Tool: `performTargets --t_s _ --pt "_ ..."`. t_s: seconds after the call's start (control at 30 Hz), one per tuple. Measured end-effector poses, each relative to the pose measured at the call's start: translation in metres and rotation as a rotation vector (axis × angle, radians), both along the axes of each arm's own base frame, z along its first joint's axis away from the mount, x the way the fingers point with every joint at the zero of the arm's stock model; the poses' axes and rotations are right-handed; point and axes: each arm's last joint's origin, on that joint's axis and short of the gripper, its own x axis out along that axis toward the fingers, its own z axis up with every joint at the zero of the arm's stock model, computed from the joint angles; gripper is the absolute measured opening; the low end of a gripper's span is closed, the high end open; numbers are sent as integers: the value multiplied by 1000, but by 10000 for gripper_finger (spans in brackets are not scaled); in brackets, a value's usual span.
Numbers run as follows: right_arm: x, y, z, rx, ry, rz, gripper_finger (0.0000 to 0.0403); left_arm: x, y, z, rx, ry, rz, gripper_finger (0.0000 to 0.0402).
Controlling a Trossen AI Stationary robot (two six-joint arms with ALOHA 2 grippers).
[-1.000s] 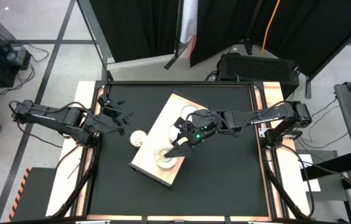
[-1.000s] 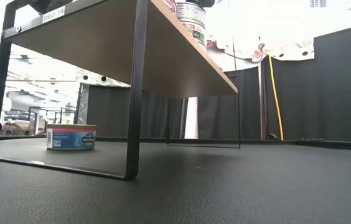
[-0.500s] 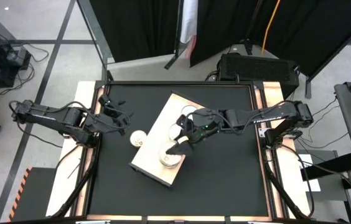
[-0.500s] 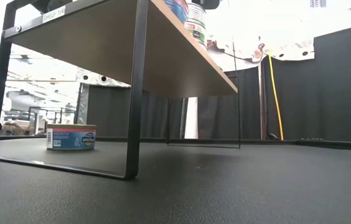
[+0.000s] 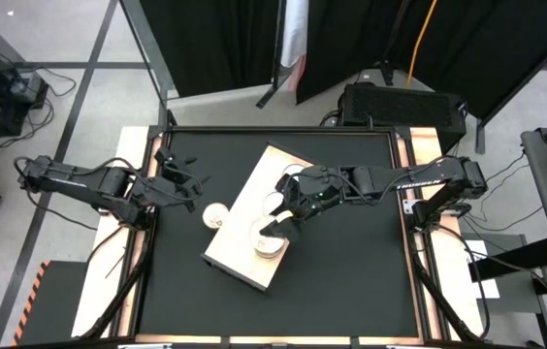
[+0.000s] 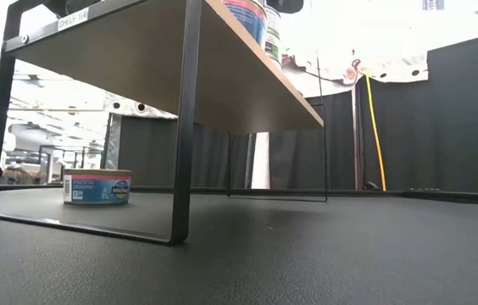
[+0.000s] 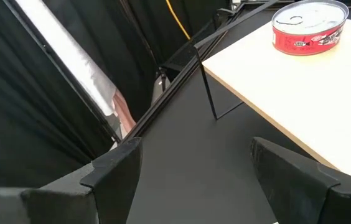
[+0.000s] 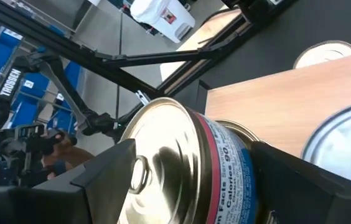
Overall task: Stack canned seafood by type on shelf
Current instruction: Stack the blue tuna can on top of the other blue tuna cans on the shelf
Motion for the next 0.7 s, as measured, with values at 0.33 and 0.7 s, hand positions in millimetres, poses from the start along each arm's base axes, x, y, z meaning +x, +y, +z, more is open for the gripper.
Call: performTargets --t_s 0.33,0.7 --pt "-1 -1 -1 -51 2 -12 320 0 0 0 1 1 0 299" --pt "-2 -1 -1 -74 9 -14 350 0 0 0 1 1 -1 299"
